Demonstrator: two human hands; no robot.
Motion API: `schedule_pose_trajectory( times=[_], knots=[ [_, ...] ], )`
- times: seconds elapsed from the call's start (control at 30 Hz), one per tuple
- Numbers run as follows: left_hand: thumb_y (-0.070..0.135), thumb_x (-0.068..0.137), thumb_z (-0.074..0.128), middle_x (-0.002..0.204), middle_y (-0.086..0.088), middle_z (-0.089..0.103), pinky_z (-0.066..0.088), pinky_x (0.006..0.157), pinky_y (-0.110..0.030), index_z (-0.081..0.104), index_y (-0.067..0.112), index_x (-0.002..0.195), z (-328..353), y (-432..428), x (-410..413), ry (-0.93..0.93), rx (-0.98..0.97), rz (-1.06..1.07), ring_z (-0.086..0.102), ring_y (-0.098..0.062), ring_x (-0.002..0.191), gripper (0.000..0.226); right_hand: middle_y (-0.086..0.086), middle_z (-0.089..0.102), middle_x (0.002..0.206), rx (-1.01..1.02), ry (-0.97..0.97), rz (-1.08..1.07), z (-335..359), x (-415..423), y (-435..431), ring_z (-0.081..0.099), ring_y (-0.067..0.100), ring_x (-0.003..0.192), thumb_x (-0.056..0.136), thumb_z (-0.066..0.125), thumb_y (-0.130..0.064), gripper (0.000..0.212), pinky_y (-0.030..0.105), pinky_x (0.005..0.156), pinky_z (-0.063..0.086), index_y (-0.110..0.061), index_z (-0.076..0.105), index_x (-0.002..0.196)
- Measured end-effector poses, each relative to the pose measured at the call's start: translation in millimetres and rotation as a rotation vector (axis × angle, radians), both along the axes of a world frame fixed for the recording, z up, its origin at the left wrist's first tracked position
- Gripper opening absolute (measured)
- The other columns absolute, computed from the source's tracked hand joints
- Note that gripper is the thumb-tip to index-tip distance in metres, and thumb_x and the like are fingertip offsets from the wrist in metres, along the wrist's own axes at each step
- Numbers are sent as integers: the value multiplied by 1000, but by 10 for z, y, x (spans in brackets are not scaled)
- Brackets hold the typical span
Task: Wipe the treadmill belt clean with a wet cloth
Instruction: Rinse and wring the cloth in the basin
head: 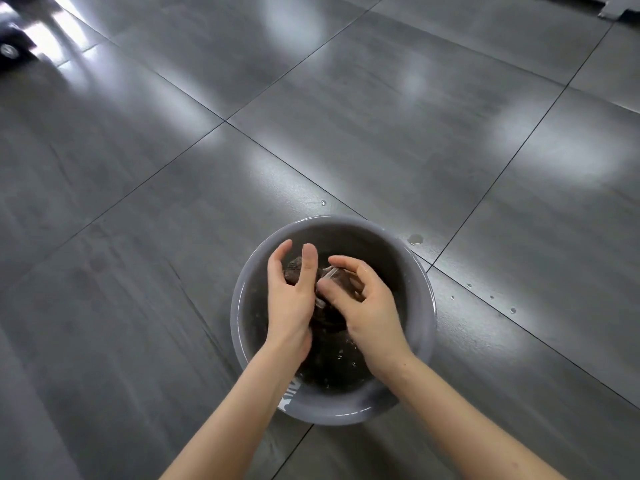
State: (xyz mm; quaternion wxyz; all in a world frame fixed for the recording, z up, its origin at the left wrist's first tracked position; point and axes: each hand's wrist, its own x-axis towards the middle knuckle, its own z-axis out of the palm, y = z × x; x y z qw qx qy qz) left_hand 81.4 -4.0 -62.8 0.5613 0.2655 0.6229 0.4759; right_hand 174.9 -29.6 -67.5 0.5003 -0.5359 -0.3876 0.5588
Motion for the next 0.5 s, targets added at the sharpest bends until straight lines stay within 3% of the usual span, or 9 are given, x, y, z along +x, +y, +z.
schedule_pose_trajectory(
  times=[0.07, 0.17, 0.23, 0.3, 0.33, 0.43, 0.5],
  knots=[
    [54, 67, 68, 115, -3, 64, 51, 92, -35, 60, 28, 115, -8, 21, -47, 40, 63, 42, 61, -19, 109, 55, 0, 72, 105, -192, 307, -82, -45, 45, 48, 65, 14, 102, 81, 60, -41, 36, 27, 91, 50, -18, 67, 109],
    [37, 71, 69, 100, -1, 70, 55, 83, -32, 68, 22, 103, 42, 57, -68, -108, 86, 77, 66, -17, 95, 35, 3, 67, 118, -393, 260, -139, -213, 53, 170, 61, 17, 112, 92, 46, -54, 47, 34, 99, 47, -17, 65, 115],
    [33, 71, 68, 94, -3, 71, 56, 83, -34, 71, 18, 100, 74, 55, -48, -201, 69, 57, 67, -19, 91, 33, 9, 71, 108, -540, 382, -100, -277, 17, 210, 69, 18, 97, 95, 37, -56, 56, 28, 82, 55, -11, 67, 110],
    [33, 73, 68, 98, -5, 72, 55, 84, -32, 73, 20, 98, 76, 33, -30, -142, 88, 18, 68, -20, 96, 29, 11, 74, 88, -649, 566, -19, -250, -17, 237, 72, 19, 76, 97, 28, -56, 67, 24, 64, 55, -8, 74, 90],
    [32, 76, 68, 101, -6, 71, 54, 85, -31, 73, 22, 97, 65, 19, -30, -78, 118, 2, 67, -19, 98, 25, 13, 73, 90, -655, 631, -14, -244, -25, 252, 72, 21, 78, 97, 25, -57, 71, 27, 69, 55, -7, 75, 90],
    [22, 88, 65, 106, -7, 60, 50, 87, -26, 72, 34, 98, -11, 9, -81, 154, 182, -24, 63, -10, 96, 18, 16, 68, 114, -582, 614, -44, -244, -46, 256, 65, 29, 107, 98, 26, -57, 64, 44, 98, 48, -9, 61, 122],
    [19, 91, 61, 108, 1, 55, 49, 91, -24, 70, 35, 100, -39, 6, -85, 206, 188, -25, 60, -6, 100, 21, 10, 69, 113, -549, 481, -31, -212, -109, 223, 65, 25, 107, 97, 29, -58, 58, 46, 99, 47, -17, 61, 123]
  ],
)
